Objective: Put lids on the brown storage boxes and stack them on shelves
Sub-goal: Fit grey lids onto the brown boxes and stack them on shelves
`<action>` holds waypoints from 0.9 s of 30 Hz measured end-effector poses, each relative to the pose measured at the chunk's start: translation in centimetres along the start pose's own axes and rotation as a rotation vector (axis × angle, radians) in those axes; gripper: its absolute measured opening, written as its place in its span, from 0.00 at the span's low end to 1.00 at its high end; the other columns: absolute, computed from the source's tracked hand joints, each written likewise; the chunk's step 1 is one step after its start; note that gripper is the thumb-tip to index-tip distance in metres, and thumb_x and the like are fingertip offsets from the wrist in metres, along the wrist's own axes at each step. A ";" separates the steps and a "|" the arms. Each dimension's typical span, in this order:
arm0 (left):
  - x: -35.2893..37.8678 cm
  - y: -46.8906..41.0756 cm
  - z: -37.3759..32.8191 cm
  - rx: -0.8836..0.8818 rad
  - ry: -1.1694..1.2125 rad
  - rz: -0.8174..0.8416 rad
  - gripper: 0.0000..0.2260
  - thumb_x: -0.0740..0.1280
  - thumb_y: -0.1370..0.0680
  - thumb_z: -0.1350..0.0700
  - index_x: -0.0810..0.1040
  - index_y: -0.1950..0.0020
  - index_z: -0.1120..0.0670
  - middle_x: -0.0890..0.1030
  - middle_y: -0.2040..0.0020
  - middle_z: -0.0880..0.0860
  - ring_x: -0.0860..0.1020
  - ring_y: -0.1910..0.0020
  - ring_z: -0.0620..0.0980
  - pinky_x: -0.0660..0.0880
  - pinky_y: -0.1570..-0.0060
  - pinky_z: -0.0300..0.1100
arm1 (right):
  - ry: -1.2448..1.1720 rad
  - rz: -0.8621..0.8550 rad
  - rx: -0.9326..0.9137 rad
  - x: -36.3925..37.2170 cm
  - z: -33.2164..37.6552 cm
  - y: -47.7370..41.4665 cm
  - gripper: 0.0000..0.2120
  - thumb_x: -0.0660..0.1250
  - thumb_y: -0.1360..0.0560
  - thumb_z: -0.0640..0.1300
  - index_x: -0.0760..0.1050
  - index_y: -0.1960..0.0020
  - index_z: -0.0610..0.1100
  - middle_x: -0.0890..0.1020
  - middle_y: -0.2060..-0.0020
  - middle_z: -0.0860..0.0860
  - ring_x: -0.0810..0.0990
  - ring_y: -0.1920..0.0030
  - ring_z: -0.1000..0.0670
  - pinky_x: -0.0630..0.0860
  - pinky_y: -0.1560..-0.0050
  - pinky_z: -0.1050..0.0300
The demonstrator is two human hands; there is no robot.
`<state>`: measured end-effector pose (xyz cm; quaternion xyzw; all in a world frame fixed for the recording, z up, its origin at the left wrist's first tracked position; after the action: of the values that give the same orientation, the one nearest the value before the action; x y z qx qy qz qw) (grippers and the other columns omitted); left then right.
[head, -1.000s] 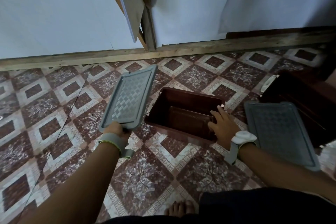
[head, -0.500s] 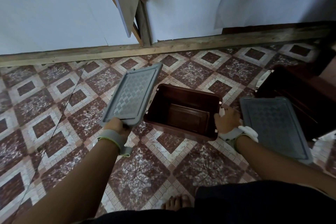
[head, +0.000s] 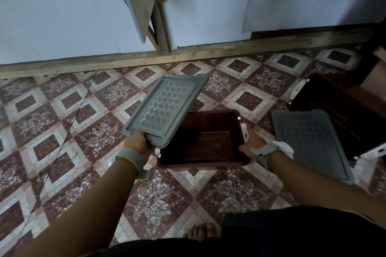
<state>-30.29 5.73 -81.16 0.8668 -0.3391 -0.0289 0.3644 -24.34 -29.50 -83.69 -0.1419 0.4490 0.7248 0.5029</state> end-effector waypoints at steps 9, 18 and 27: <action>0.9 1.1 0.5 0.015 -0.096 -0.006 0.07 0.60 0.21 0.66 0.74 0.56 0.58 0.78 0.58 0.56 0.77 0.63 0.53 0.75 0.65 0.47 | 0.098 0.071 0.012 0.1 0.7 1.8 0.30 0.70 0.27 0.47 0.63 0.29 0.46 0.75 0.37 0.42 0.76 0.40 0.43 0.75 0.43 0.49; 2.7 3.3 -1.9 0.231 -0.396 0.115 0.07 0.63 0.17 0.56 0.76 0.55 0.53 0.80 0.55 0.55 0.78 0.60 0.55 0.76 0.64 0.46 | -0.653 -0.246 0.124 -7.5 6.3 1.4 0.28 0.52 0.20 0.64 0.77 0.45 0.42 0.81 0.51 0.44 0.81 0.56 0.44 0.76 0.64 0.55; 3.5 4.5 -4.4 0.487 -0.574 0.134 0.16 0.66 0.30 0.40 0.82 0.52 0.50 0.84 0.47 0.59 0.82 0.47 0.61 0.79 0.43 0.60 | -0.444 -0.261 -0.005 -9.2 7.9 0.8 0.16 0.61 0.23 0.51 0.79 0.43 0.42 0.81 0.43 0.44 0.79 0.45 0.40 0.78 0.47 0.47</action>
<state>-28.81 4.04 -74.29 0.8606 -0.4802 -0.1650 0.0389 -18.91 -28.81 -72.86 -0.0372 0.3034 0.6684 0.6781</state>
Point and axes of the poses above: each hand's wrist, its own y-axis away from the middle knuckle, its own x-axis out of the palm, z = x × y, the point moved 2 cm from there along -y, towards the middle knuckle
